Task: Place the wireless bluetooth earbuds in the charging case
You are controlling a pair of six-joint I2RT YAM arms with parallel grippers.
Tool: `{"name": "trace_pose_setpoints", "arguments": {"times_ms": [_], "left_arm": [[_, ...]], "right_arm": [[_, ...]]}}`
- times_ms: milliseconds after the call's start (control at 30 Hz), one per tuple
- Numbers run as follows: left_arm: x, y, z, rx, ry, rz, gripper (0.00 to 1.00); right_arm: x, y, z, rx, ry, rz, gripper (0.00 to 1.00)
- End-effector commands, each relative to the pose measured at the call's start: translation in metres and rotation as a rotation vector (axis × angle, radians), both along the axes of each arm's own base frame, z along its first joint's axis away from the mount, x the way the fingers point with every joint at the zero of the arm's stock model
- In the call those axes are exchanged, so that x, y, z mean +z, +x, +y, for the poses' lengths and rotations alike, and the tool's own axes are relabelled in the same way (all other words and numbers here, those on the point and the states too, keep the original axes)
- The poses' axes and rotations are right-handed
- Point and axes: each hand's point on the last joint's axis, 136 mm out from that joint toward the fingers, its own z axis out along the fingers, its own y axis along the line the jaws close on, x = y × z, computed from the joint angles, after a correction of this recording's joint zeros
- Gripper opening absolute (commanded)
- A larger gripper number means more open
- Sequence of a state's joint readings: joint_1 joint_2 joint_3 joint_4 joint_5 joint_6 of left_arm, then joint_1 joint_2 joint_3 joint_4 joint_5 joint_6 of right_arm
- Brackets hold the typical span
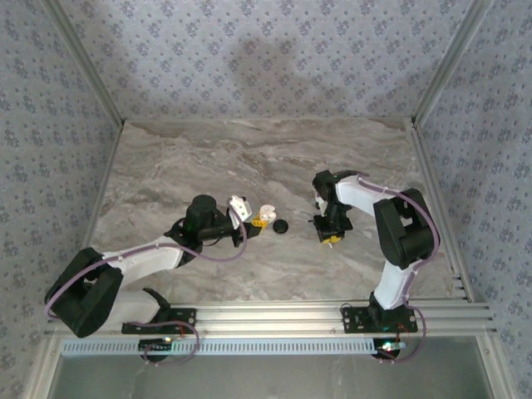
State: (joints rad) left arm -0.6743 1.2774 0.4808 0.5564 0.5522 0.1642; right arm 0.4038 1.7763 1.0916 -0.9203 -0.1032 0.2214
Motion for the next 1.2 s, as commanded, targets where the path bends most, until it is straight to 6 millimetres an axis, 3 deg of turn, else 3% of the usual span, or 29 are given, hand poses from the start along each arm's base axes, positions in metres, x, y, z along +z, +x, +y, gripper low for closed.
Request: {"name": "trace_pose_setpoints", "arguments": {"times_ms": [0, 167, 300, 433, 600, 800, 1167], "left_arm": [[0.005, 0.004, -0.001, 0.002, -0.013, -0.021, 0.05], [0.001, 0.005, -0.007, 0.001, -0.007, -0.040, 0.05], [-0.003, 0.007, -0.013, 0.003, 0.015, -0.080, 0.05], [-0.002, 0.009, -0.018, 0.006, 0.015, -0.110, 0.05], [0.000, 0.008, -0.023, 0.003, 0.012, -0.131, 0.05], [0.002, 0.008, -0.025, 0.005, 0.009, -0.142, 0.05], [0.010, 0.010, -0.023, 0.028, -0.009, -0.157, 0.04]], "right_arm": [[0.020, 0.009, 0.009, -0.059, 0.068, -0.109, 0.24], [0.058, 0.027, 0.023, -0.161, 0.213, -0.317, 0.23], [0.103, 0.038, 0.042, -0.238, 0.385, -0.499, 0.23], [0.146, 0.041, 0.060, -0.285, 0.545, -0.644, 0.23], [0.177, 0.036, 0.085, -0.311, 0.666, -0.738, 0.24], [0.190, 0.035, 0.114, -0.313, 0.728, -0.797, 0.24], [0.177, 0.030, 0.143, -0.303, 0.752, -0.770, 0.24]]}}
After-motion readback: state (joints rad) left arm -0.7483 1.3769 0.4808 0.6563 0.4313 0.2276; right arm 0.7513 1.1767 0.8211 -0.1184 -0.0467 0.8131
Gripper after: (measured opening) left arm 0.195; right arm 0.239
